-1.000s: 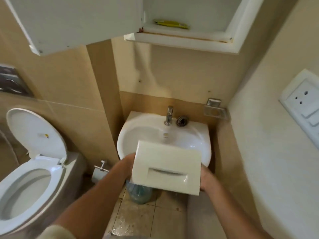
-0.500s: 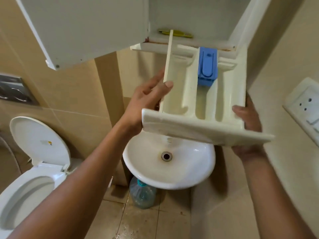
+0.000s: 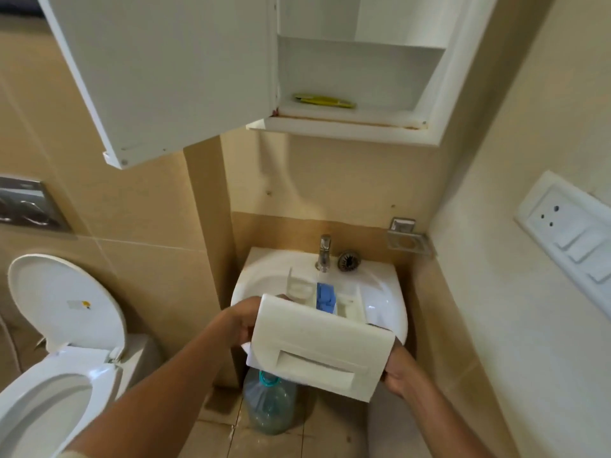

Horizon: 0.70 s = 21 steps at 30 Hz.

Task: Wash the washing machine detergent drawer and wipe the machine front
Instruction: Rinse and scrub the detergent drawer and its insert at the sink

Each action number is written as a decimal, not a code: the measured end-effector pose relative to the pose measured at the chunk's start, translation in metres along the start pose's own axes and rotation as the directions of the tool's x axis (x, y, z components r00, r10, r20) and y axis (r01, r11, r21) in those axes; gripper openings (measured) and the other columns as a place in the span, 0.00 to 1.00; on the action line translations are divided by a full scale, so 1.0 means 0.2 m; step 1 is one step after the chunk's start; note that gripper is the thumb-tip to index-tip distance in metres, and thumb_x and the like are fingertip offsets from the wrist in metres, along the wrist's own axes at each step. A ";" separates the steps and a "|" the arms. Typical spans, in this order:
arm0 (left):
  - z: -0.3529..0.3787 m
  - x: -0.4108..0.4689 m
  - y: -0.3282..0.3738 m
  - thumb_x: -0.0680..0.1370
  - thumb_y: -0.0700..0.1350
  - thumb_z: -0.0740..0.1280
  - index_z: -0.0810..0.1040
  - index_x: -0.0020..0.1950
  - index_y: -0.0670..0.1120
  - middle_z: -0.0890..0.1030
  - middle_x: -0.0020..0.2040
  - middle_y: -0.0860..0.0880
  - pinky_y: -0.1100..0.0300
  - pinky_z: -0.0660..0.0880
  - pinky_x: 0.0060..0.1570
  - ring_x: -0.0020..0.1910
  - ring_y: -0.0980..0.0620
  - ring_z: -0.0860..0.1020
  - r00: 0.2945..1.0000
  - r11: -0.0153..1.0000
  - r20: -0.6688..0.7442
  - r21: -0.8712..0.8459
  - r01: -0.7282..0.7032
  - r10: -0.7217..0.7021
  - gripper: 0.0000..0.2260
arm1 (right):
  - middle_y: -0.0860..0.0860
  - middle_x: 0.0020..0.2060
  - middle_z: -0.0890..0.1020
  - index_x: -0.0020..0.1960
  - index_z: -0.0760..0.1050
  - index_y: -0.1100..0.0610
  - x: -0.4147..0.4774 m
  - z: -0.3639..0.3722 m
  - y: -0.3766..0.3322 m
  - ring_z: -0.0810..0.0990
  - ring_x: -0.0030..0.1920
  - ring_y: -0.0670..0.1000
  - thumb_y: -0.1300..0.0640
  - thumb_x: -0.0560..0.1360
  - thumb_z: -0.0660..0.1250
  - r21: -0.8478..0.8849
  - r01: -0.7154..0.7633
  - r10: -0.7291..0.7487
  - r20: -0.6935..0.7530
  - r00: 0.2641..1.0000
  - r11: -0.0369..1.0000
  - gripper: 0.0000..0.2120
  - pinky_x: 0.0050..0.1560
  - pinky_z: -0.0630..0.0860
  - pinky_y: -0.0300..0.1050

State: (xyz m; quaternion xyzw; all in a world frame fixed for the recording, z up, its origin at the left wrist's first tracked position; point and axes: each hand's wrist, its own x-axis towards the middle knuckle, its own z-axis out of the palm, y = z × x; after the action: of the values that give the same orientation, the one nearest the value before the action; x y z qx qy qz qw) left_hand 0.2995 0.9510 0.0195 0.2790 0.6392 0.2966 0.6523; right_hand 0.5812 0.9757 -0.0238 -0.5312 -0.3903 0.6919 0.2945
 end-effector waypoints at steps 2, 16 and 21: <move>-0.02 -0.03 0.13 0.75 0.38 0.72 0.83 0.47 0.40 0.84 0.48 0.39 0.51 0.79 0.51 0.42 0.46 0.83 0.995 0.973 0.038 0.208 -0.095 0.089 0.03 | 0.56 0.49 0.87 0.56 0.80 0.57 -0.04 0.02 -0.05 0.85 0.47 0.56 0.53 0.75 0.71 -0.044 0.101 -0.097 0.092 0.991 0.994 0.12 0.49 0.78 0.49; 0.51 -0.14 0.48 0.82 0.41 0.62 0.79 0.65 0.50 0.81 0.59 0.47 0.51 0.78 0.53 0.57 0.45 0.81 0.773 -0.499 0.360 0.864 -0.065 0.522 0.14 | 0.44 0.51 0.85 0.61 0.80 0.49 -0.60 0.30 -0.35 0.82 0.49 0.44 0.46 0.73 0.74 -0.812 0.421 -0.642 0.077 0.763 0.404 0.18 0.50 0.79 0.44; 0.58 -0.08 0.37 0.83 0.45 0.63 0.82 0.63 0.51 0.85 0.55 0.47 0.51 0.73 0.63 0.56 0.45 0.82 0.745 -0.638 0.482 0.764 -0.099 0.462 0.12 | 0.52 0.67 0.76 0.72 0.67 0.53 -0.40 0.30 -0.30 0.77 0.63 0.54 0.36 0.73 0.69 -0.847 0.031 -0.181 -0.077 0.980 0.531 0.34 0.61 0.74 0.45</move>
State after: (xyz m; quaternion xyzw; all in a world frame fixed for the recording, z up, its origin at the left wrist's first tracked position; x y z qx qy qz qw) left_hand 0.4130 0.9911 0.0878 0.8474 0.4872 -0.1615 -0.1357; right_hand 0.5431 0.9275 0.0754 -0.6345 -0.6819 0.3563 0.0740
